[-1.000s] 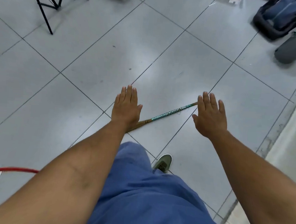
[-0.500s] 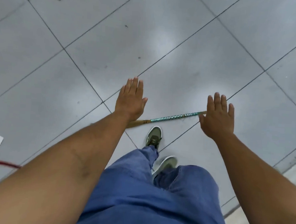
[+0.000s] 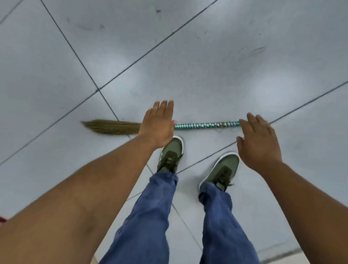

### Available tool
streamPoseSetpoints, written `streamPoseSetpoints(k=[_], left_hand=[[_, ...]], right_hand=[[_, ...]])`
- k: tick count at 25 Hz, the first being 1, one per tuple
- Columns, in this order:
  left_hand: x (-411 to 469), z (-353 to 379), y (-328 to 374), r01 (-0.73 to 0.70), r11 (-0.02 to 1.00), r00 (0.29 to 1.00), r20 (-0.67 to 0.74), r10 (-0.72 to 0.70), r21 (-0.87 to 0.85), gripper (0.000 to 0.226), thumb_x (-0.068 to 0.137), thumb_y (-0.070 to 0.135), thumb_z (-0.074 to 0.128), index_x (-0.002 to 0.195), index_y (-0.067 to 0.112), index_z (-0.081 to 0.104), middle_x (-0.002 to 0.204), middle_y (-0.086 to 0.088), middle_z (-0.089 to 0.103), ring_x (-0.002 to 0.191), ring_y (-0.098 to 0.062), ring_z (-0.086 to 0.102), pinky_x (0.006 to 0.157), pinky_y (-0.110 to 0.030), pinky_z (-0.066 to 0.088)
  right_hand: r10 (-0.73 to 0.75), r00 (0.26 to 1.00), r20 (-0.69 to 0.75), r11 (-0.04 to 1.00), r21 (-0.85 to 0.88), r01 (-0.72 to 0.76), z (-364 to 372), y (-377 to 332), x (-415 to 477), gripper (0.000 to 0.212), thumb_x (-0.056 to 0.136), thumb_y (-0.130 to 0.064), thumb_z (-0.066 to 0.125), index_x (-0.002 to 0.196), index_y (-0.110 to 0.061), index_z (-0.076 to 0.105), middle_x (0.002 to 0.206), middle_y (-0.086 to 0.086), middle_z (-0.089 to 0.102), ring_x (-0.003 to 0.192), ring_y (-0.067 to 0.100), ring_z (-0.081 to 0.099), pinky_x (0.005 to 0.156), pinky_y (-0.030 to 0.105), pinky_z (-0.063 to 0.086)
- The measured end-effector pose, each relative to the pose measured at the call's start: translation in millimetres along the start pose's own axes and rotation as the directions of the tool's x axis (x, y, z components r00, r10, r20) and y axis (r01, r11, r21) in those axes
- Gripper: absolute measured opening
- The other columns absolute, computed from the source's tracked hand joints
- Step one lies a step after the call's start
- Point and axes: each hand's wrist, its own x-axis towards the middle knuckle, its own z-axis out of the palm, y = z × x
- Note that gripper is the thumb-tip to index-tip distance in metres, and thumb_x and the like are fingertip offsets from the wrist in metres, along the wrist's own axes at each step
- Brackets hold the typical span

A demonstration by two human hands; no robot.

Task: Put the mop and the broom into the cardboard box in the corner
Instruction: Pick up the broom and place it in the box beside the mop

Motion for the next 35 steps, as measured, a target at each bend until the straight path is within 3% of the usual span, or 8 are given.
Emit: streamPoseSetpoints(k=[5,9,12,15,18,22,30,35], left_hand=[[113.1,123.8,-15.1,-0.002,0.998,0.988,0.152,-0.009,0.071,0.058,0.101,0.028,0.036,0.15,0.007,0.015,0.158,-0.013,0.024,0.145,-0.031,0.02,0.116,-0.042,0.022],[174.5,206.4,-24.6,-0.123,0.971,0.979,0.183,0.085,0.205,0.042,0.091,0.018,0.053,0.131,0.01,0.043,0.126,-0.013,0.056,0.115,-0.032,0.051,0.099,-0.04,0.038],[197.6,245.9,-33.6,-0.168,0.914,0.982,0.147,0.121,0.369,0.042,0.086,0.005,0.056,0.126,0.004,0.045,0.118,-0.019,0.056,0.106,-0.035,0.054,0.095,-0.043,0.042],[198.1,244.5,-37.3,-0.185,0.908,0.981,0.124,0.149,0.376,0.035,0.086,0.002,0.053,0.121,0.0,0.048,0.115,-0.02,0.053,0.101,-0.036,0.054,0.083,-0.044,0.047],[183.3,209.5,-37.1,-0.151,0.949,0.988,0.068,0.137,0.276,0.03,0.086,0.004,0.049,0.116,0.001,0.051,0.111,-0.02,0.052,0.091,-0.035,0.054,0.068,-0.042,0.045],[141.7,130.7,-33.6,-0.256,0.928,0.966,0.045,0.254,0.27,0.027,0.088,0.006,0.046,0.114,0.002,0.053,0.107,-0.018,0.055,0.089,-0.033,0.054,0.066,-0.039,0.038],[-21.2,-110.0,15.1,-0.242,0.892,0.957,-0.059,0.285,0.382,0.033,0.095,0.038,0.044,0.111,0.01,0.052,0.108,-0.013,0.062,0.091,-0.032,0.059,0.072,-0.039,0.041],[-126.6,-227.3,60.1,-0.234,0.869,0.917,-0.199,0.347,0.436,0.033,0.093,0.039,0.048,0.106,0.01,0.053,0.104,-0.014,0.064,0.09,-0.036,0.061,0.074,-0.042,0.041]], right_hand=[[-0.132,0.973,0.19,0.99,-0.015,0.137,128.5,47.5,102.4,0.053,0.094,-0.021,0.051,0.145,-0.013,0.036,0.156,0.01,0.03,0.145,0.03,0.021,0.116,0.047,0.022],[-0.076,0.954,0.289,0.979,-0.16,0.126,212.5,74.2,152.7,0.055,0.092,-0.015,0.051,0.145,-0.017,0.034,0.154,0.009,0.031,0.143,0.03,0.023,0.116,0.048,0.02],[-0.072,0.966,0.249,0.961,-0.243,0.134,242.0,80.3,177.5,0.044,0.086,-0.008,0.055,0.129,-0.016,0.05,0.125,0.014,0.053,0.114,0.035,0.049,0.097,0.048,0.038],[-0.062,0.965,0.256,0.964,-0.235,0.124,233.8,76.8,189.8,0.033,0.086,-0.01,0.055,0.119,-0.015,0.052,0.113,0.013,0.052,0.099,0.032,0.051,0.079,0.043,0.044],[-0.042,0.97,0.241,0.968,-0.231,0.1,194.3,62.1,182.0,0.026,0.086,-0.016,0.057,0.111,-0.014,0.048,0.105,0.011,0.052,0.08,0.028,0.052,0.067,0.039,0.042],[0.008,0.979,0.203,0.961,-0.271,0.048,113.8,38.8,140.8,0.012,0.087,-0.02,0.054,0.098,-0.016,0.052,0.084,0.005,0.056,0.06,0.027,0.048,0.056,0.033,0.037],[0.082,0.995,0.058,0.973,-0.222,-0.067,-125.3,-25.9,-15.3,0.007,0.087,-0.021,0.051,0.088,-0.017,0.058,0.066,0.001,0.052,0.059,0.029,0.054,0.058,0.032,0.042],[0.095,0.984,-0.15,0.976,-0.183,-0.122,-241.8,-42.4,-104.3,0.009,0.085,-0.019,0.053,0.087,-0.014,0.06,0.079,0.013,0.065,0.072,0.037,0.063,0.064,0.035,0.041]])
